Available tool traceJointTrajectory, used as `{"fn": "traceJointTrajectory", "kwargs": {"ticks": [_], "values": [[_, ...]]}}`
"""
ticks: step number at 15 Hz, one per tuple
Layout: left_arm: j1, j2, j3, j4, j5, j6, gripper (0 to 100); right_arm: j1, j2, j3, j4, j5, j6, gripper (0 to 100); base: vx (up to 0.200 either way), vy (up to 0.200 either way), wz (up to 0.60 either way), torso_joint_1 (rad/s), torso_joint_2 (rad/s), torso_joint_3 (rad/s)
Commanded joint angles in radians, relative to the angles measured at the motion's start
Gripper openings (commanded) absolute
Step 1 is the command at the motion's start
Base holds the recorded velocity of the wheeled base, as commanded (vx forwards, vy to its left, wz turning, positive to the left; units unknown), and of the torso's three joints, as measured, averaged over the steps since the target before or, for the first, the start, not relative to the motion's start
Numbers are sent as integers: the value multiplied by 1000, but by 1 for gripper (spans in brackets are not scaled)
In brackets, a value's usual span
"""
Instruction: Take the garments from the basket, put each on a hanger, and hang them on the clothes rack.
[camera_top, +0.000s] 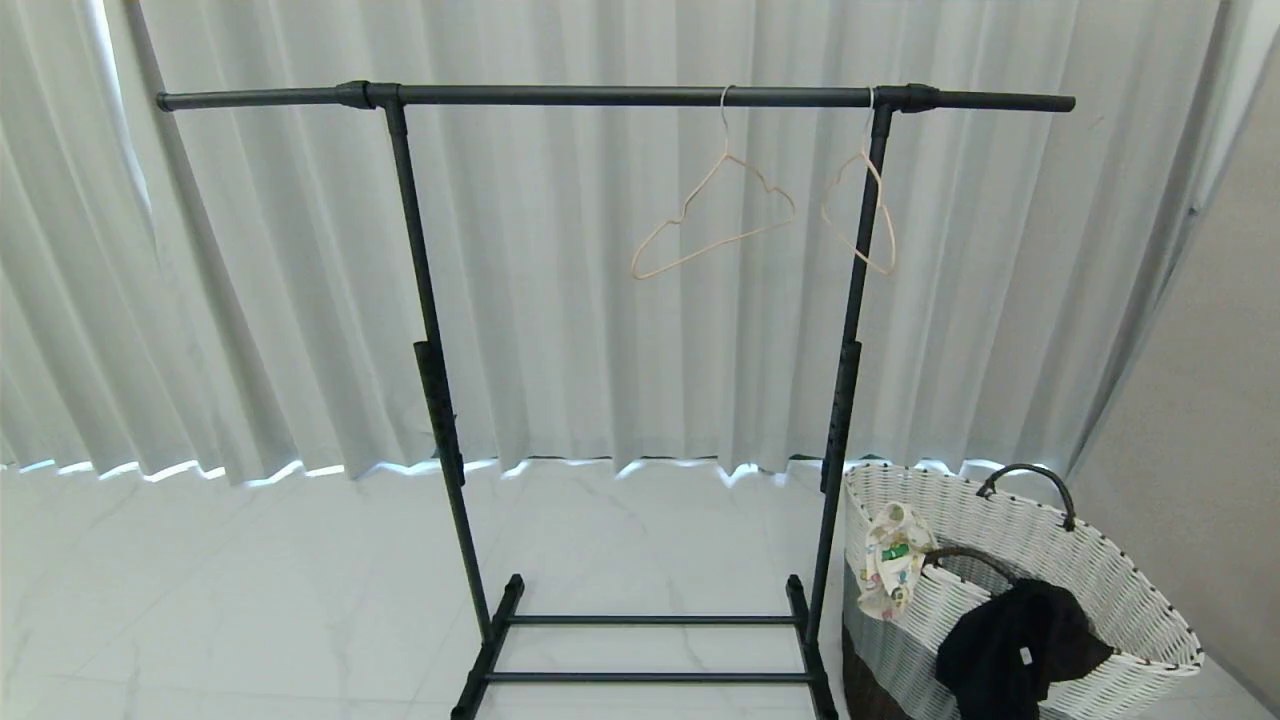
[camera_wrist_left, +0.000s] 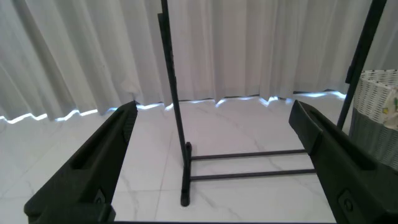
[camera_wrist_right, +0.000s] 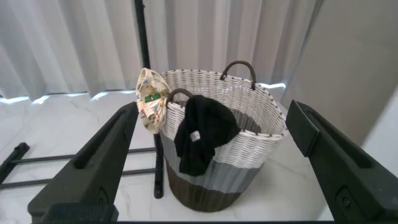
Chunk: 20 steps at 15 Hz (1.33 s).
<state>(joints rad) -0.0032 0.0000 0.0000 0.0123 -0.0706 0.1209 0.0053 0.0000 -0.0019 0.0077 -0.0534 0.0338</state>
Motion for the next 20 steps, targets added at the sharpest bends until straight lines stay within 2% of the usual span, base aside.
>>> {"fn": "traceJointTrajectory", "kwargs": {"ticks": [1, 8, 16, 17, 18, 20], "values": [[0, 0, 0, 0, 0, 0, 100, 1, 0, -1, 0, 0, 0, 100, 200, 0, 0, 7, -2, -2], [0, 0, 0, 0, 0, 0, 100, 1, 0, 0, 0, 1, 3, 100, 200, 0, 0, 1, 1, 1], [0, 0, 0, 0, 0, 11, 100, 1, 0, -1, -9, -2, 1, 100, 0, 0, 0, 0, 0, 0], [0, 0, 0, 0, 0, 11, 100, 2, 6, -40, -5, 18, -28, 100, 0, 0, 0, 0, 0, 0], [0, 0, 0, 0, 0, 11, 100, 16, 86, -150, 28, 30, -22, 100, 0, 0, 0, 0, 0, 0], [0, 0, 0, 0, 0, 11, 100, 24, 273, -274, 123, 14, -46, 100, 0, 0, 0, 0, 0, 0]]}}
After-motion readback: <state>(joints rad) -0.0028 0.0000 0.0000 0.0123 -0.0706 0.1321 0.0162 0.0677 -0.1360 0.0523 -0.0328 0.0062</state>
